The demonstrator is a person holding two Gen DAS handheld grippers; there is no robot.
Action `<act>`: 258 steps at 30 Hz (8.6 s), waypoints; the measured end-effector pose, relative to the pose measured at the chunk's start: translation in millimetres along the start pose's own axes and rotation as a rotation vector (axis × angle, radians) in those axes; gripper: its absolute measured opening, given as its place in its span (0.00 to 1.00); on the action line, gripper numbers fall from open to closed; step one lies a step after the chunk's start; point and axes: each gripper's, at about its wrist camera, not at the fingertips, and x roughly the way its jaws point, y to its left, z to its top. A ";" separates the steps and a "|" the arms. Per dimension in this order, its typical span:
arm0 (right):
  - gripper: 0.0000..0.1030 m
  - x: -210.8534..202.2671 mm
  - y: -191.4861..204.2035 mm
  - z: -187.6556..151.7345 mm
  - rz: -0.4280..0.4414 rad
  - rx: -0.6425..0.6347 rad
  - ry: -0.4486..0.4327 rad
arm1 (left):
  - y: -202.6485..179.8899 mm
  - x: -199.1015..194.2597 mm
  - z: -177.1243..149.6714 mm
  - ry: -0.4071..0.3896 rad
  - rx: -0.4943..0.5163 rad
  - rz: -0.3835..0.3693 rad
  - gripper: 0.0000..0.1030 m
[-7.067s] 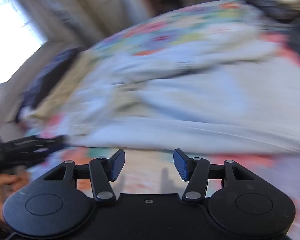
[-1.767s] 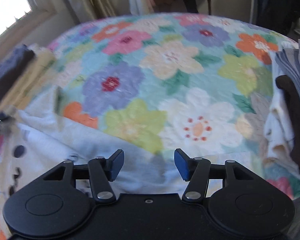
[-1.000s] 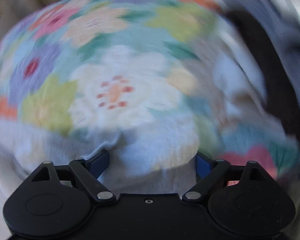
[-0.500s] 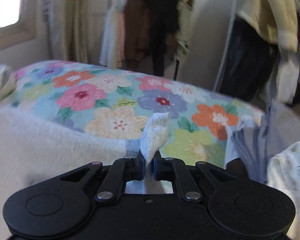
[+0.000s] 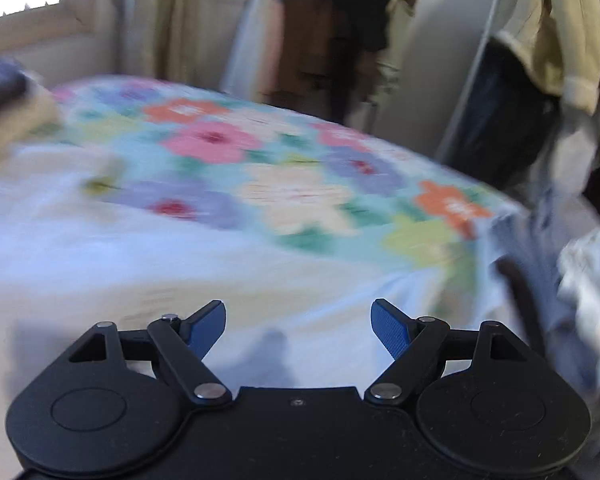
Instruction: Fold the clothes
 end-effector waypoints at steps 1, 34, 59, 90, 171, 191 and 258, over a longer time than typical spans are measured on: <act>0.81 -18.5 13.5 -7.2 0.052 0.014 -0.015 | -0.8 -14.3 -13.7 0.009 -0.002 0.022 0.62; 0.45 -165.0 177.7 -144.7 0.624 0.387 0.300 | 55.8 -151.9 -235.7 0.123 -0.429 -0.127 0.09; 0.14 -184.3 194.4 -156.1 0.959 0.418 0.640 | 73.5 -293.8 -279.9 0.038 -0.564 -0.078 0.02; 0.78 -169.4 240.0 -58.9 0.632 0.215 0.281 | 105.4 -227.6 -183.8 -0.033 -0.430 -0.043 0.40; 0.06 -228.8 -72.7 -271.0 -0.298 0.580 0.077 | 67.1 -146.5 -223.3 0.163 -0.247 0.093 0.41; 0.63 -244.1 126.4 -133.1 0.634 0.408 0.338 | 48.5 -240.2 -263.2 0.341 -0.275 0.073 0.69; 0.60 -248.6 180.0 -207.1 0.618 0.414 0.326 | 38.7 -256.9 -306.4 0.338 -0.328 0.083 0.47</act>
